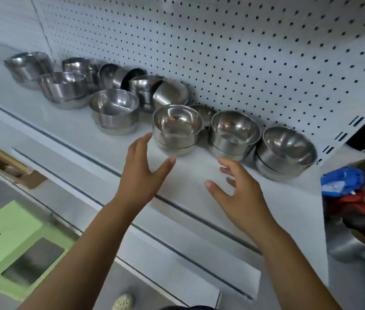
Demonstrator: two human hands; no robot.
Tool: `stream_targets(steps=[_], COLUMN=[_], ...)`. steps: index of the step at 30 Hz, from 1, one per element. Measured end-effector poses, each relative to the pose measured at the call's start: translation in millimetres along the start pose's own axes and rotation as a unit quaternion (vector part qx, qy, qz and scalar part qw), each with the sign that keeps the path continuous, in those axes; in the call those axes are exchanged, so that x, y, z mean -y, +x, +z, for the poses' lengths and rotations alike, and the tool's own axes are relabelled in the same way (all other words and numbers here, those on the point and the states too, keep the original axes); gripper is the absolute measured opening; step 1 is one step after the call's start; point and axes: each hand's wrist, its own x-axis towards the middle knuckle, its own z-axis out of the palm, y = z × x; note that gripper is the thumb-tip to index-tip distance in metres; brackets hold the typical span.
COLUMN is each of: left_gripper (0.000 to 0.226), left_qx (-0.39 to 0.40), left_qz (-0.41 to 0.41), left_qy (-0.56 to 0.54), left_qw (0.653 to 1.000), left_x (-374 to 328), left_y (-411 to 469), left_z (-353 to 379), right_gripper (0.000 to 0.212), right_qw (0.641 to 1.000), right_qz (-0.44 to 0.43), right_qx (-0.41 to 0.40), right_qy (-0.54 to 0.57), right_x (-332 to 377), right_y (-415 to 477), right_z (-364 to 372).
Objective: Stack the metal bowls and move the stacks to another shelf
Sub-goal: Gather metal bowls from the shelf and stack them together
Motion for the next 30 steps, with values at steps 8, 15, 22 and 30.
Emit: stream_targets(steps=[8, 15, 22, 30], left_gripper=[0.112, 0.114, 0.110, 0.076], left_qx=[0.041, 0.115, 0.111, 0.069], left_qz=[0.013, 0.034, 0.075, 0.105], left_qy=[-0.139, -0.205, -0.218, -0.183], left_qw=[0.989, 0.971, 0.967, 0.975], left_x=[31, 42, 47, 48], left_y=[56, 96, 102, 101], left_z=[21, 21, 21, 16], right_gripper=[0.053, 0.050, 0.057, 0.054], right_qw=[0.995, 0.985, 0.961, 0.939], right_qz=[0.063, 0.074, 0.053, 0.046], right_qx=[-0.078, -0.157, -0.270, -0.337], right_qy=[0.015, 0.011, 0.038, 0.056], right_x=[-4, -13, -14, -11], right_y=[15, 29, 36, 43], right_z=[29, 56, 62, 69])
